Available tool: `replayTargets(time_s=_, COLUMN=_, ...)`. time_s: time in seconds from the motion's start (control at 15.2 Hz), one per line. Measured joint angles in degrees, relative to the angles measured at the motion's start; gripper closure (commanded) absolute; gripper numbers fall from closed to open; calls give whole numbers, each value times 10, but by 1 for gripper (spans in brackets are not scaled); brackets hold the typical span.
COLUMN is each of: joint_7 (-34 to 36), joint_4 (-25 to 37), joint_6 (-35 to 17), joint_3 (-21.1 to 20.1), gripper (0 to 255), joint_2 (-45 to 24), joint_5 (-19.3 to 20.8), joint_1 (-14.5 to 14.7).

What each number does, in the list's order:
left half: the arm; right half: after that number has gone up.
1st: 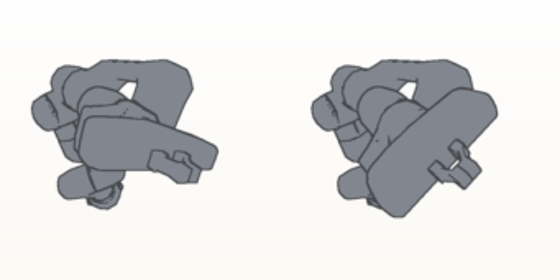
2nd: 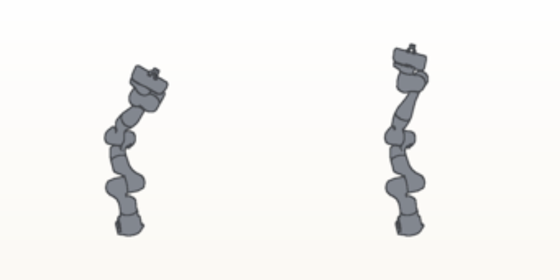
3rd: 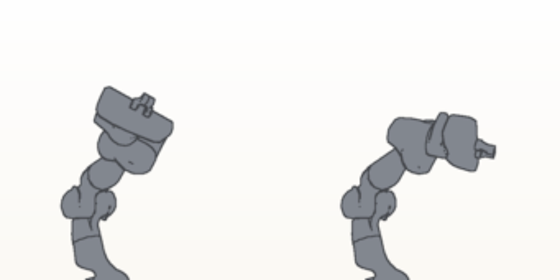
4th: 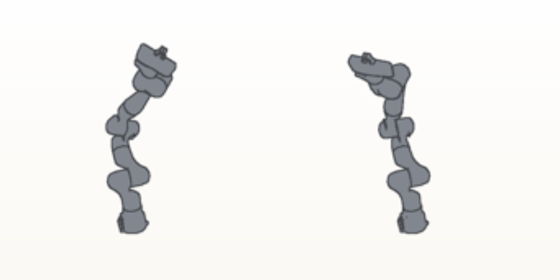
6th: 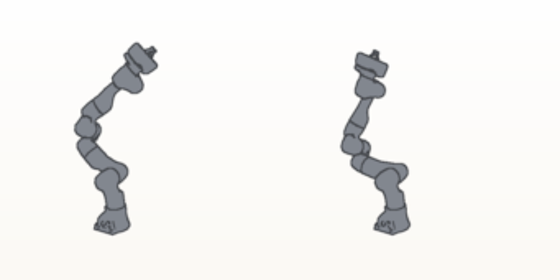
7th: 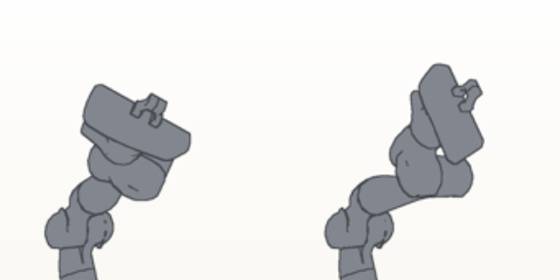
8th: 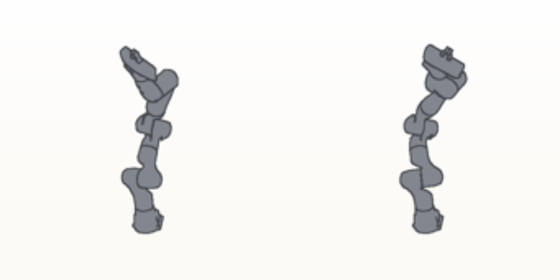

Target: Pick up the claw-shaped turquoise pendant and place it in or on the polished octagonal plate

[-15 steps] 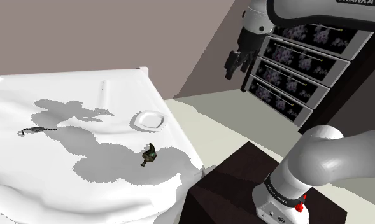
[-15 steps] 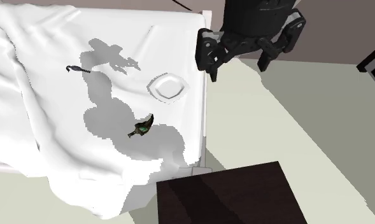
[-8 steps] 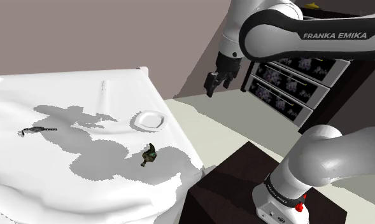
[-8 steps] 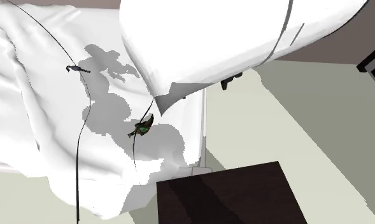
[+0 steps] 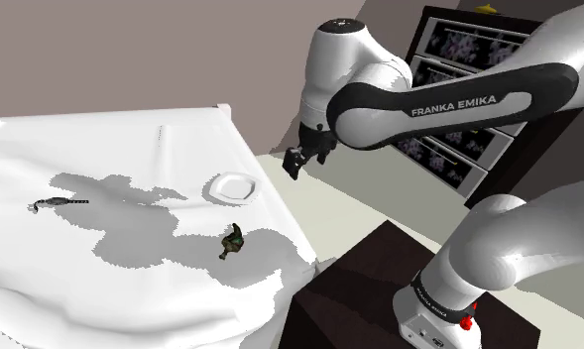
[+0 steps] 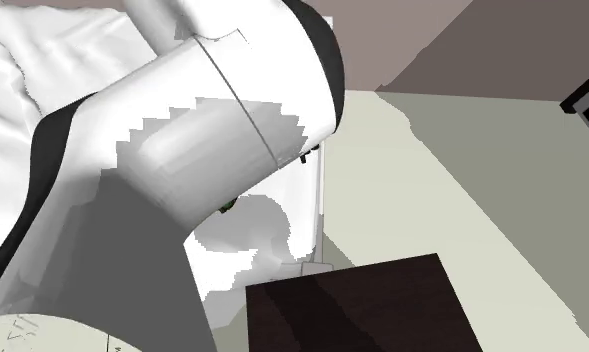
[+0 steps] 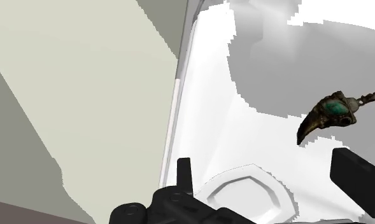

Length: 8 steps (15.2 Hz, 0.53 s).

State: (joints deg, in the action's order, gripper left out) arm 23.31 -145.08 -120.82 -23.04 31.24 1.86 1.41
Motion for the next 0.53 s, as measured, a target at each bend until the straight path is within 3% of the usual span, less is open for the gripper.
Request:
replayTargets(time_s=0.26, joint_7=70, joint_4=12, joint_6=-59, joint_3=-56, gripper=0, joint_2=-79, joint_5=28, joint_1=-16)
replayTargets(time_s=0.53, joint_7=156, joint_4=35, joint_6=-106, joint_3=-113, gripper=0, joint_2=-169, joint_5=86, joint_1=-41)
